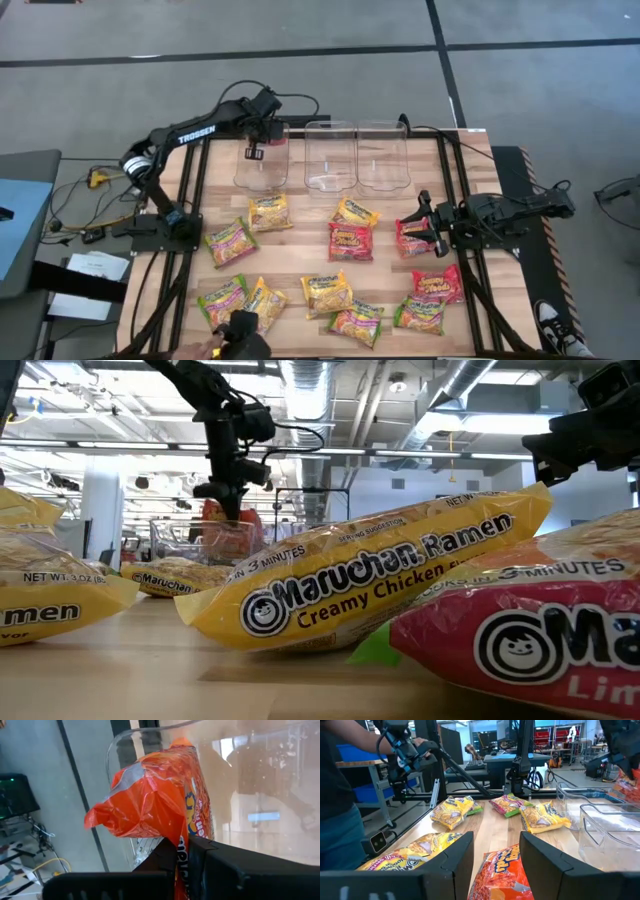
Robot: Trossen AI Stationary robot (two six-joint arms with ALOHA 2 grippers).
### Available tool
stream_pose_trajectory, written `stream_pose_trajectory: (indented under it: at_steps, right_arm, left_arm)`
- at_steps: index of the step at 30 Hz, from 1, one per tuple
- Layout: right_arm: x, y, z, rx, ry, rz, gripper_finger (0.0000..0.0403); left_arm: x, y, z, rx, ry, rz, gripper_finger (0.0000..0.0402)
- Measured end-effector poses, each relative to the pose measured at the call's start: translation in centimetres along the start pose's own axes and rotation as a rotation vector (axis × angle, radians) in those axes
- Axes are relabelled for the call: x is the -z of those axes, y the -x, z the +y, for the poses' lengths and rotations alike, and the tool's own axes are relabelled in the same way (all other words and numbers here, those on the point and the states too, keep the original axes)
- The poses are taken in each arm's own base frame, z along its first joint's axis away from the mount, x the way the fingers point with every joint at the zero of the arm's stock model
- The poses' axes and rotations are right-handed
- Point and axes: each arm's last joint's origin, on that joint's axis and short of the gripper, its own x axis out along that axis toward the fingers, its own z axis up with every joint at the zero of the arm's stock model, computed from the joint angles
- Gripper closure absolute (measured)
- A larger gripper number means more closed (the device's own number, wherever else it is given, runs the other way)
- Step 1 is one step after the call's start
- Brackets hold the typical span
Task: Sort Maruchan noodles
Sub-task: Put the orange noodle pack into the left transparent bin, then put the green noodle pack into the right transparent bin
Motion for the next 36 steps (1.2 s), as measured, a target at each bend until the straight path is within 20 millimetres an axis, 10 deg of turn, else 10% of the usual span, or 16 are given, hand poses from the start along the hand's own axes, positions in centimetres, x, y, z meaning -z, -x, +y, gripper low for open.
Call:
stream_pose_trajectory:
  at_steps: [19, 36]
  right_arm:
    - [0.0, 0.0, 0.0, 0.000, 0.000, 0.000, 0.0221]
    - [0.0, 0.0, 0.0, 0.000, 0.000, 0.000, 0.0221]
  left_arm:
    - [0.3, -2.9, 0.1, 0.048, 0.075, 0.039, 0.0401]
    - [1.0, -3.1, 0.5, 0.034, 0.196, 0.062, 0.0322]
